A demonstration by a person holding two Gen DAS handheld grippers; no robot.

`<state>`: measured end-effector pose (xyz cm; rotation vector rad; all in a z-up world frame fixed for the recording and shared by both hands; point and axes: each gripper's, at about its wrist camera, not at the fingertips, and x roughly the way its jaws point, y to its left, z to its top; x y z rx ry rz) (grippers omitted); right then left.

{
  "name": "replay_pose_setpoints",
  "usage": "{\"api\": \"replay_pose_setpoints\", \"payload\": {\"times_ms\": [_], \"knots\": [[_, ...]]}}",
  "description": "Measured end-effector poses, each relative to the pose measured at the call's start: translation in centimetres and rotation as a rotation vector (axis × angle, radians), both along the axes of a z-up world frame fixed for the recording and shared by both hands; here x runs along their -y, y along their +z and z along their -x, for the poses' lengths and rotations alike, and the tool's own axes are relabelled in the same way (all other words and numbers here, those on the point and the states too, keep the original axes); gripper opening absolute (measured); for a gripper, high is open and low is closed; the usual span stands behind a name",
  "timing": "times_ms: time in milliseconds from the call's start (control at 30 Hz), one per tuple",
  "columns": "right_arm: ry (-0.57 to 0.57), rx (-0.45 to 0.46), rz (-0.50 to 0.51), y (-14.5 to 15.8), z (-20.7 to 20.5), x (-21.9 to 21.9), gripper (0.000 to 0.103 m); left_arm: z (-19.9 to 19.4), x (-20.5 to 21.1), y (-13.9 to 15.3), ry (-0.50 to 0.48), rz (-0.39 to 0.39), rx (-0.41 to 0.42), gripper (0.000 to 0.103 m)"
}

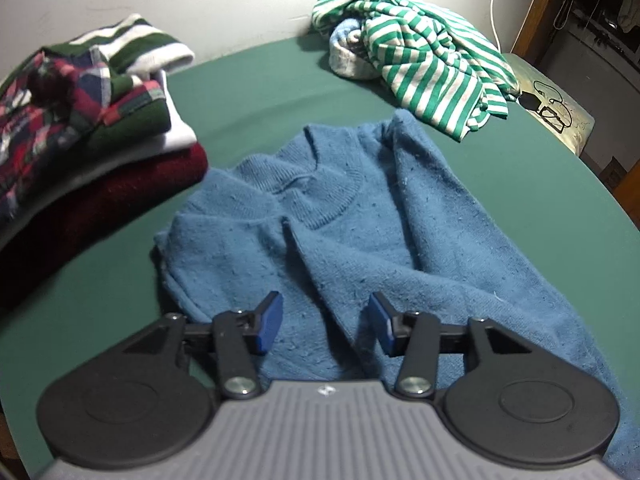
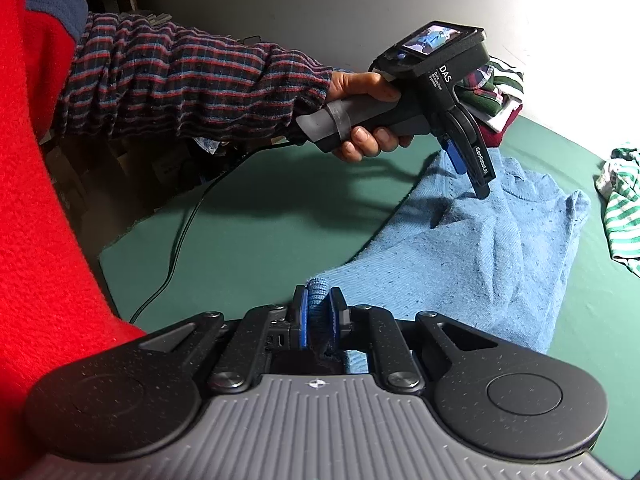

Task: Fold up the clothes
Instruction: 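Hold the cuff with the right gripper while the left gripper reaches the sweater body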

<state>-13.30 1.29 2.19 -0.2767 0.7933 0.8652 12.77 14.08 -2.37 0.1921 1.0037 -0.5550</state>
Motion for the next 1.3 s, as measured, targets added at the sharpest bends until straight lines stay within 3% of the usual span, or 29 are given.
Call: {"api": "replay_pose_setpoints", "payload": {"times_ms": [133, 267, 400, 467, 567, 733, 867, 1133, 1233, 1300], "knots": [[0.001, 0.001, -0.002, -0.2, -0.2, 0.0, 0.011, -0.3, 0.8, -0.3, 0.008, 0.022, -0.017, 0.037], [-0.009, 0.009, -0.008, 0.1, 0.0, 0.3, 0.011, -0.7, 1.0, -0.5, 0.030, 0.061, -0.047, 0.031], [-0.013, 0.025, -0.038, 1.2, 0.5, 0.9, 0.011, -0.4, 0.3, 0.1, 0.057, 0.095, -0.048, 0.006], [-0.012, 0.031, -0.052, 1.5, 0.5, 1.2, 0.011, -0.2, -0.1, 0.6, 0.067, 0.103, -0.036, 0.005], [-0.022, 0.040, -0.084, 2.4, 0.3, 2.1, 0.011, -0.3, -0.9, 1.1, 0.077, 0.103, -0.063, 0.009], [-0.051, 0.104, -0.112, 4.7, -0.4, 3.8, 0.011, 0.3, -1.9, 1.2, 0.063, 0.047, -0.057, 0.053], [-0.066, 0.156, -0.114, 6.1, -0.9, 4.7, 0.011, 0.6, -1.4, 0.2, 0.043, 0.046, -0.123, 0.057], [-0.061, 0.185, -0.101, 6.7, -1.1, 4.8, 0.011, -0.1, -0.4, 0.1, 0.070, 0.167, -0.213, 0.065], [-0.067, 0.186, -0.115, 6.8, -0.7, 5.1, 0.011, -0.1, -0.1, 0.3, 0.076, 0.154, -0.188, 0.063], [-0.077, 0.189, -0.124, 6.9, -0.5, 5.4, 0.011, 0.0, 0.2, 0.5, 0.079, 0.139, -0.162, 0.053]]}}
